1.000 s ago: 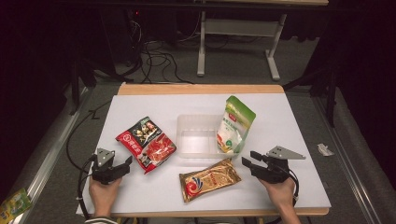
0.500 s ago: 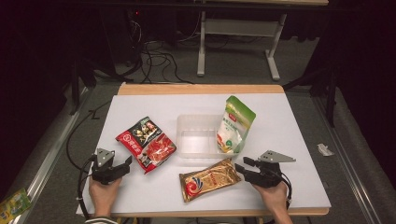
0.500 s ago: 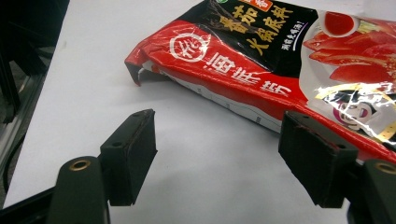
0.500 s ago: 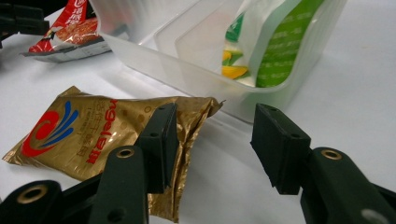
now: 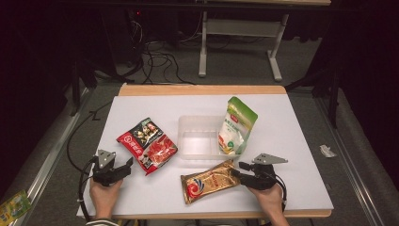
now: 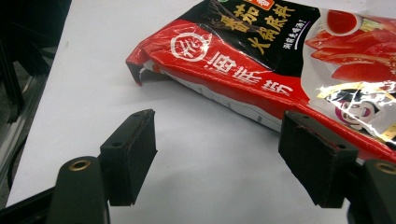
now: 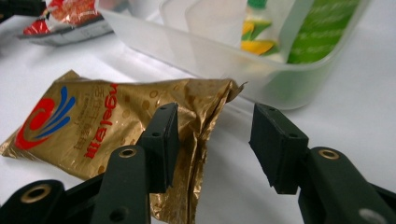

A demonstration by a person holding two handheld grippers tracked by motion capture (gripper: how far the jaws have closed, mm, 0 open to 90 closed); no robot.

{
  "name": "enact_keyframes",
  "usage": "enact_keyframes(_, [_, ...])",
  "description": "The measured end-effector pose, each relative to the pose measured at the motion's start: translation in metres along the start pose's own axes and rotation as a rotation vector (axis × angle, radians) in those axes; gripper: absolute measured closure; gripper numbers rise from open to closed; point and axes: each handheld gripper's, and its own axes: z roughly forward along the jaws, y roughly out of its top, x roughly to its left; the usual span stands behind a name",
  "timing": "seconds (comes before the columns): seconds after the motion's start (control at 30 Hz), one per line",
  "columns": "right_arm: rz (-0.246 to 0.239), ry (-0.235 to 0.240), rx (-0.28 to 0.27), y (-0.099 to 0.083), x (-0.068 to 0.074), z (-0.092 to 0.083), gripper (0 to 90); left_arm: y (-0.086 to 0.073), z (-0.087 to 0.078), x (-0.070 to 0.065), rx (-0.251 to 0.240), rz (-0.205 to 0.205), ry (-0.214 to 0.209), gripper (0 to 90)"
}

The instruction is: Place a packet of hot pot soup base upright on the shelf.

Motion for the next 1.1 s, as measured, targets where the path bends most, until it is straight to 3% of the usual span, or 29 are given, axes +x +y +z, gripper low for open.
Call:
enact_keyframes(0.33, [-0.008, 0.032, 0.053, -0.006, 0.003, 0.013, 59.9, 0.000, 0.000, 0.000, 0.004, -0.002, 0.004, 28.4])
enact_keyframes(0.57, [-0.015, 0.062, 0.097, -0.008, 0.004, 0.017, 72.1, 0.000, 0.000, 0.000, 0.004, -0.003, 0.007, 28.4])
enact_keyframes(0.7, [-0.010, 0.096, 0.102, -0.009, 0.003, 0.017, 81.0, 0.000, 0.001, 0.000, 0.005, -0.002, 0.009, 28.8])
enact_keyframes(1.1, [-0.026, 0.099, 0.081, -0.007, 0.005, 0.015, 89.9, 0.000, 0.001, 0.000, 0.006, -0.005, 0.009, 28.7])
